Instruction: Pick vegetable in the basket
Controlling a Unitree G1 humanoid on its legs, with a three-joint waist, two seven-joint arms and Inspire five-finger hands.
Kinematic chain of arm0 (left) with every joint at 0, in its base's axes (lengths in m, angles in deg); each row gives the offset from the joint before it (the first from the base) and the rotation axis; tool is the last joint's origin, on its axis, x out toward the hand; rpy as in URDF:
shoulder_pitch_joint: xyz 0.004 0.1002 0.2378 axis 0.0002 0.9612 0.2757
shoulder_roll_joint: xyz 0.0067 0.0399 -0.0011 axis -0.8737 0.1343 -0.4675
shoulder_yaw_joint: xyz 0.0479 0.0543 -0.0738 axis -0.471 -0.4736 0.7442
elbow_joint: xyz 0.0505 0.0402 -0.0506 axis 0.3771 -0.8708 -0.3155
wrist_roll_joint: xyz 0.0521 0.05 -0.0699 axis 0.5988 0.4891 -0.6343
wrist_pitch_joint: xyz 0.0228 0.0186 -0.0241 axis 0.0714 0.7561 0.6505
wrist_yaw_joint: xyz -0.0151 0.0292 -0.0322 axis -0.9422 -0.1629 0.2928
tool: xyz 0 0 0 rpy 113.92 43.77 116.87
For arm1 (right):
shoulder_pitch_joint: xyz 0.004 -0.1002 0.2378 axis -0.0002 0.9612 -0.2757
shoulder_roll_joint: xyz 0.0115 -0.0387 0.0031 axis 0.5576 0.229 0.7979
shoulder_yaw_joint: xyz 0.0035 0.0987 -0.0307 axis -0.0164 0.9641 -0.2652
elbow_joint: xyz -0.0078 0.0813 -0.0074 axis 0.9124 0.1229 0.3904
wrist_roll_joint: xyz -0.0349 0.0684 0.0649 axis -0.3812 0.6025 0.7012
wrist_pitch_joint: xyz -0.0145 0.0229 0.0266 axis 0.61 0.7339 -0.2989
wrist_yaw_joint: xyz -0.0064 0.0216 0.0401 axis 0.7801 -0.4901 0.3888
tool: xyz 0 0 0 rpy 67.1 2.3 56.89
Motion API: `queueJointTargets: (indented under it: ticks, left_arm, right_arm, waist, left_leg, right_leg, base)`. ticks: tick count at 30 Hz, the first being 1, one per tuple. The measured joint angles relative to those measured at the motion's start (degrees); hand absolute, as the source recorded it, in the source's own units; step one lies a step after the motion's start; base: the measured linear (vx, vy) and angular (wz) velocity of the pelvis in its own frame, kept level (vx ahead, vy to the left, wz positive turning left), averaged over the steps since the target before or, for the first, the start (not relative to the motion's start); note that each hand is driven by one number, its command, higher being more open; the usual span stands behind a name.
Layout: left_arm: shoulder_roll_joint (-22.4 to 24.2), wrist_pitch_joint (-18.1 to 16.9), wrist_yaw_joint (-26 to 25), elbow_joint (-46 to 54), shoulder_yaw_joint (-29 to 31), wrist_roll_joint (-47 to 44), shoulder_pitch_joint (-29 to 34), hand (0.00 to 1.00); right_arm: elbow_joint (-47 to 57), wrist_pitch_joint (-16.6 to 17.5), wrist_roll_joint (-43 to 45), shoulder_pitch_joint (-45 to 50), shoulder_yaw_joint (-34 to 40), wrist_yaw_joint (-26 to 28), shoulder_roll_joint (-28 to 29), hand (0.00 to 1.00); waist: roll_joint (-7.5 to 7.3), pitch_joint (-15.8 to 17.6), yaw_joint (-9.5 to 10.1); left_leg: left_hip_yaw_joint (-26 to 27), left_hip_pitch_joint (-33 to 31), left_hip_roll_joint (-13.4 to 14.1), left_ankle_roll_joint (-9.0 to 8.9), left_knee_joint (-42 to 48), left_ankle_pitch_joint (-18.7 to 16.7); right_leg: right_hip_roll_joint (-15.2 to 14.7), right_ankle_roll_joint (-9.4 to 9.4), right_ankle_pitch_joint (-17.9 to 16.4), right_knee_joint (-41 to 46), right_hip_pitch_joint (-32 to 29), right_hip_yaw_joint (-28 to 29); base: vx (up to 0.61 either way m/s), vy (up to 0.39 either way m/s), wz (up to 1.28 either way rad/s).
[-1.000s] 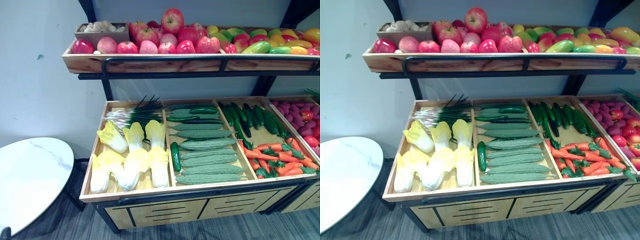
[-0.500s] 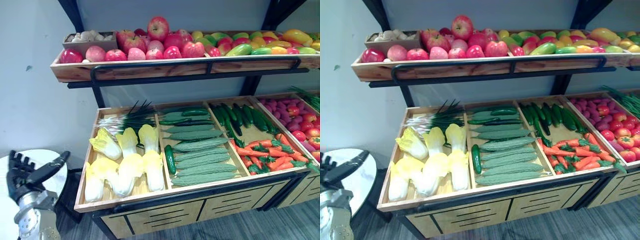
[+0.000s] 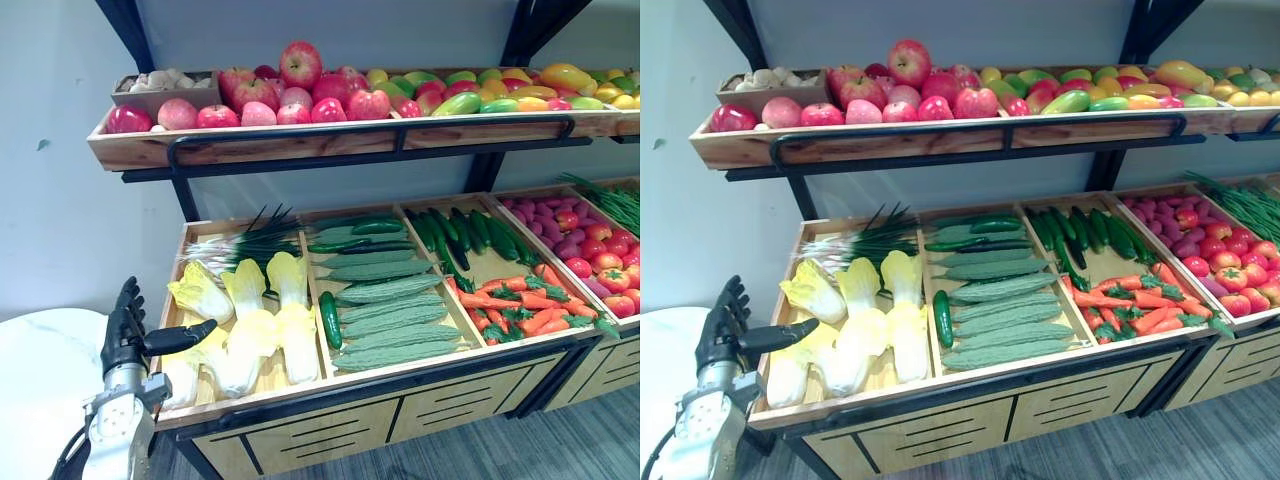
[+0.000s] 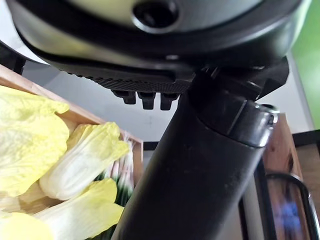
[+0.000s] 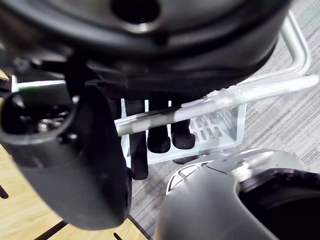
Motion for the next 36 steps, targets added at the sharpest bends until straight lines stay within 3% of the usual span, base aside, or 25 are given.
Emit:
queueJointTargets:
  ticks: [7, 13, 27, 36]
  left_arm:
    - [-0.14, 5.24, 1.30, 0.10, -9.13, 7.19, -0.14, 1.00]
    - [-0.10, 8.80, 0.11, -0.27, -13.16, 13.70, -1.21, 1.00]
    - [0.55, 13.41, -9.31, -4.04, -13.64, 21.11, -2.64, 1.00]
    - [2.67, 13.49, -10.00, -9.51, -13.73, 21.04, -4.77, 1.00]
  right_arm:
    - [0.03, 0.39, 0.04, 1.12, -0.49, 1.16, 0.32, 0.00]
    - [0.47, 0.62, 0.08, 1.55, -1.66, 1.68, 0.88, 0.00]
    - [1.63, 1.72, 0.19, 3.14, -2.78, 2.52, 1.90, 0.00]
    - [3.10, 2.02, 2.37, 3.46, -5.30, 2.57, 2.10, 0.00]
  waist:
    - [-0.27, -0.15, -0.27]
    - [-0.58, -0.08, -0.58]
    - [-2.01, -0.06, -1.22]
    - [-2.34, 0.96, -1.23]
  left_leg:
    - [1.66, 0.62, 0.07, -0.24, -0.01, -0.17]
    - [2.83, 0.98, 0.08, -0.46, -0.02, -0.34]
    - [5.57, 1.17, -0.11, -0.75, -0.03, -0.69]
    - [6.54, 0.25, -0.25, -0.67, -0.02, -0.88]
  right_leg:
    - [0.17, 0.00, 0.43, -0.22, -0.04, 1.49]
    - [0.30, 0.12, 0.79, -0.58, -0.05, 2.48]
    - [0.54, 0.22, 2.29, -2.41, -0.13, 4.57]
    - [0.52, 0.41, 2.89, -2.88, -1.31, 5.39]
  base:
    - [-0.04, -0.001, -0.10]
    - [-0.03, 0.002, -0.11]
    - [-0.03, 0.004, -0.08]
    - [-0.04, 0.004, -0.05]
